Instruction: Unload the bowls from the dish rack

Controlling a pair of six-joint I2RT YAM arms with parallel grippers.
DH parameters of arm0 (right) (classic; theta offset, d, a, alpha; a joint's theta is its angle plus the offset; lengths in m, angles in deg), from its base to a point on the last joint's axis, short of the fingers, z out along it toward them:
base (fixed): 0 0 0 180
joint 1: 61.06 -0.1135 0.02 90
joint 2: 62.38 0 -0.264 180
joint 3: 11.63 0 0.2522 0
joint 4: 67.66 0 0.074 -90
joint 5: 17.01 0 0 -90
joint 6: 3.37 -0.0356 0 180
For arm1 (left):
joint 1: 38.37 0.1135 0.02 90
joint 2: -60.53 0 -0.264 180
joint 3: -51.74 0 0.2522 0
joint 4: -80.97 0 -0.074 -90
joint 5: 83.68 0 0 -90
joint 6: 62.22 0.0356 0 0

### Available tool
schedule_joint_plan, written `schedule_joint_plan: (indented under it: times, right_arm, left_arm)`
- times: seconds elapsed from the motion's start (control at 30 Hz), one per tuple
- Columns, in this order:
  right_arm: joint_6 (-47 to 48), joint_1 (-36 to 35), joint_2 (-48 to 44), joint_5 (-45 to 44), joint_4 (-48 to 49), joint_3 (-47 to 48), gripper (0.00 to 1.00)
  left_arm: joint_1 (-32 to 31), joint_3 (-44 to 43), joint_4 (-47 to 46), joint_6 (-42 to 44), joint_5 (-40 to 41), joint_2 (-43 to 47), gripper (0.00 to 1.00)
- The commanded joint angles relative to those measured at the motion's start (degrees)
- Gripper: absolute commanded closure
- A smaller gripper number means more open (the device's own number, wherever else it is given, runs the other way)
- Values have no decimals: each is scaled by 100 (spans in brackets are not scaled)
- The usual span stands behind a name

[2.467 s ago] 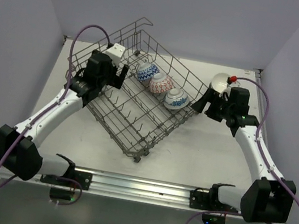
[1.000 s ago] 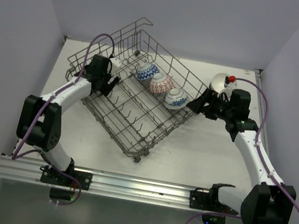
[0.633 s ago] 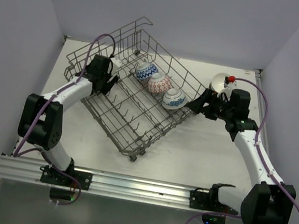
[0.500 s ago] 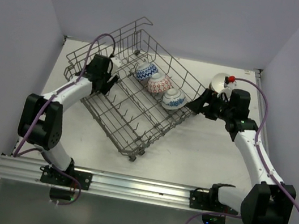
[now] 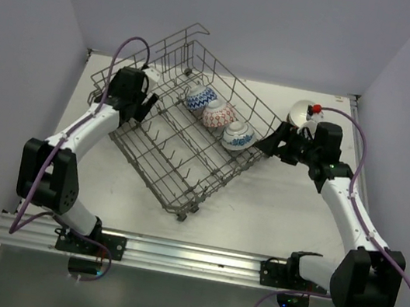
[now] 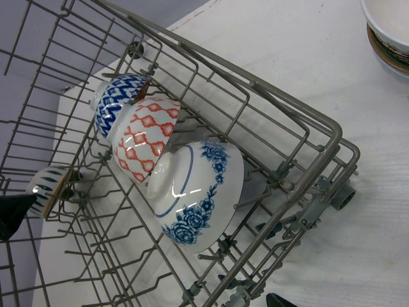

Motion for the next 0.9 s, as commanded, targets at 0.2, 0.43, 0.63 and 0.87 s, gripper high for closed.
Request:
schedule_joint_plan:
  times: [0.2,0.43,0.63,0.87]
  right_arm:
    - [80,13,40,12,-24,125,18]
    - [71,13,110,47,-42,134,19]
    - [62,13,181,65,-33,134,19]
    - [18,13,269,117,-24,143,20]
  left_arm:
    - [50,-331,203,75,310,-413,1]
    - [68,-41,1,233,407,-334,0]
    - [77,64,-87,242,363,-597,1]
    - [85,12,-211,303,240,-826,4]
